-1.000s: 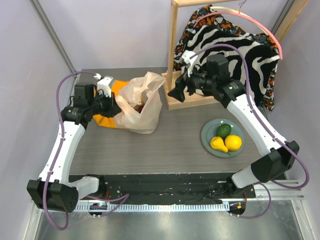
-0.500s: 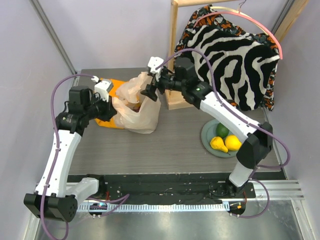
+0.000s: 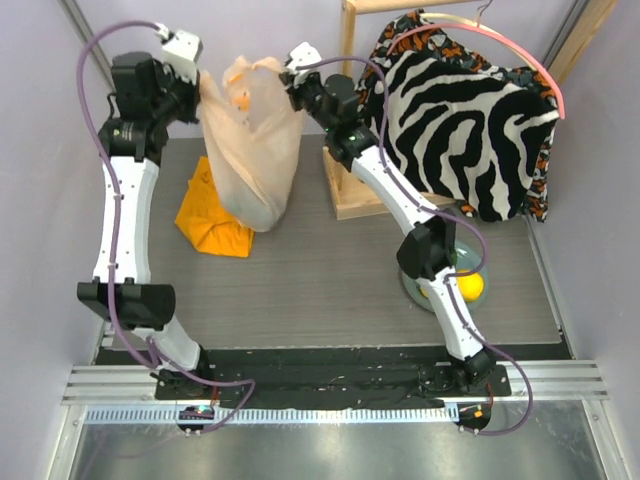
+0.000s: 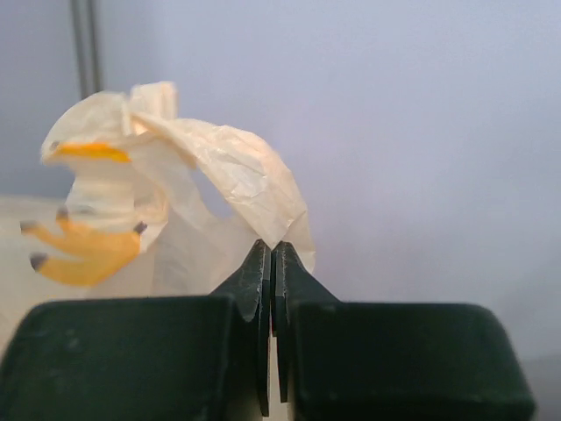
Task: Take the fake fruits out of the plastic bag
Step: Adjust the plastic bag at the center of the board.
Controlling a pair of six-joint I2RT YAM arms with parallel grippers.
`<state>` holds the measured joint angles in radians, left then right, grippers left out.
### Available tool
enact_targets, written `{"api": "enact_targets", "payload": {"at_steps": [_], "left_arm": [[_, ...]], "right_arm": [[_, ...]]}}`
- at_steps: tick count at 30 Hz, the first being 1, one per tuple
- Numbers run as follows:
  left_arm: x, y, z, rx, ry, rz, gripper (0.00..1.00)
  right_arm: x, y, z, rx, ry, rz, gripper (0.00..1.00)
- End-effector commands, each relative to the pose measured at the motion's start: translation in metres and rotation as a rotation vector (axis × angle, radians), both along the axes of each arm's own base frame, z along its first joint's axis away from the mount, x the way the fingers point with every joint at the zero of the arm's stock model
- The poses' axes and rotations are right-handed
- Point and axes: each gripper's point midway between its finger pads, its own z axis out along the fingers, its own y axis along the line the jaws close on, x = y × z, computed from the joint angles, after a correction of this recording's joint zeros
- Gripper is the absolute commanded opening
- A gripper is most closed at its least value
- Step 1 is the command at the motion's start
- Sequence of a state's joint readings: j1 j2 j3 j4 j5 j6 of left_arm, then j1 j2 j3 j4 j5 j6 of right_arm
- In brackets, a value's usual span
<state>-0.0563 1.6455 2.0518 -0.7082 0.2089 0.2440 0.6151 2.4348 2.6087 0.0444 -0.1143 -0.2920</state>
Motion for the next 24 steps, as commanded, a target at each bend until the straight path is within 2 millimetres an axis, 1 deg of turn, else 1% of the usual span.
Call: {"api": "enact_targets", "payload": {"at_steps": [1, 2, 3, 4, 5, 6, 7, 8, 9, 10, 11, 12, 13, 14, 15, 16, 17, 18, 19, 20, 21, 22, 24], "left_arm": [[-0.007, 0.008, 0.122, -0.026, -0.337, 0.013, 0.00], [-0.016, -0.002, 0.132, -0.035, -0.361, -0.046, 0.00], [-0.022, -0.007, 0.133, -0.051, -0.358, -0.065, 0.00], [-0.026, -0.010, 0.125, -0.064, -0.330, -0.077, 0.00], [-0.034, -0.012, 0.117, -0.074, -0.302, -0.091, 0.00], [-0.049, -0.020, 0.087, -0.078, -0.223, -0.138, 0.00], [-0.064, -0.023, 0.067, -0.072, -0.167, -0.163, 0.00], [-0.077, -0.026, 0.046, -0.064, -0.116, -0.189, 0.00], [-0.103, -0.028, 0.002, -0.053, -0.020, -0.213, 0.00], [-0.121, -0.026, -0.027, -0.007, 0.047, -0.233, 0.00], [-0.137, -0.025, -0.056, 0.013, 0.113, -0.245, 0.00], [-0.170, -0.021, -0.093, 0.041, 0.202, -0.253, 0.00], [-0.183, -0.020, -0.112, 0.064, 0.245, -0.268, 0.00], [-0.198, -0.020, -0.125, 0.071, 0.275, -0.278, 0.00], [-0.217, -0.020, -0.142, 0.072, 0.344, -0.296, 0.00], [-0.233, -0.023, -0.156, 0.087, 0.376, -0.326, 0.00], [-0.240, -0.023, -0.164, 0.089, 0.408, -0.327, 0.00], [-0.251, -0.025, -0.171, 0.088, 0.452, -0.337, 0.00], [-0.256, -0.026, -0.175, 0.072, 0.476, -0.336, 0.00], [-0.259, -0.028, -0.178, 0.059, 0.493, -0.341, 0.00], [-0.261, -0.031, -0.179, 0.044, 0.508, -0.348, 0.00], [-0.262, -0.035, -0.179, 0.019, 0.518, -0.362, 0.00], [-0.263, -0.039, -0.178, -0.015, 0.526, -0.361, 0.00]], "right_arm": [[-0.050, -0.054, 0.145, 0.290, -0.248, -0.077, 0.01], [-0.055, -0.058, 0.147, 0.296, -0.251, -0.075, 0.01], [-0.048, -0.059, 0.119, 0.270, -0.179, -0.107, 0.01], [-0.063, -0.075, 0.135, 0.284, -0.178, -0.120, 0.01], [-0.069, -0.080, 0.128, 0.270, -0.154, -0.120, 0.01], [-0.065, -0.076, 0.069, 0.186, -0.053, -0.119, 0.01], [-0.087, -0.091, 0.081, 0.188, -0.061, -0.117, 0.01], [-0.094, -0.093, 0.057, 0.151, -0.014, -0.106, 0.01], [-0.098, -0.095, -0.012, 0.085, 0.124, -0.109, 0.01], [-0.125, -0.099, -0.019, 0.060, 0.171, -0.054, 0.01], [-0.142, -0.093, -0.046, 0.013, 0.233, 0.012, 0.01], [-0.161, -0.097, -0.102, -0.041, 0.354, 0.024, 0.01], [-0.177, -0.101, -0.127, -0.074, 0.427, 0.033, 0.01], [-0.197, -0.104, -0.132, -0.080, 0.454, 0.052, 0.01], [-0.213, -0.111, -0.166, -0.120, 0.534, 0.058, 0.01], [-0.227, -0.116, -0.186, -0.157, 0.605, 0.063, 0.01], [-0.237, -0.122, -0.187, -0.167, 0.621, 0.070, 0.01], [-0.244, -0.128, -0.201, -0.189, 0.654, 0.063, 0.01], [-0.253, -0.137, -0.215, -0.233, 0.701, 0.050, 0.01], [-0.258, -0.141, -0.213, -0.247, 0.699, 0.051, 0.03], [-0.262, -0.141, -0.213, -0.264, 0.701, 0.068, 0.20], [-0.267, -0.144, -0.213, -0.302, 0.706, 0.079, 0.34], [-0.265, -0.138, -0.177, -0.281, 0.652, 0.112, 0.52]]}}
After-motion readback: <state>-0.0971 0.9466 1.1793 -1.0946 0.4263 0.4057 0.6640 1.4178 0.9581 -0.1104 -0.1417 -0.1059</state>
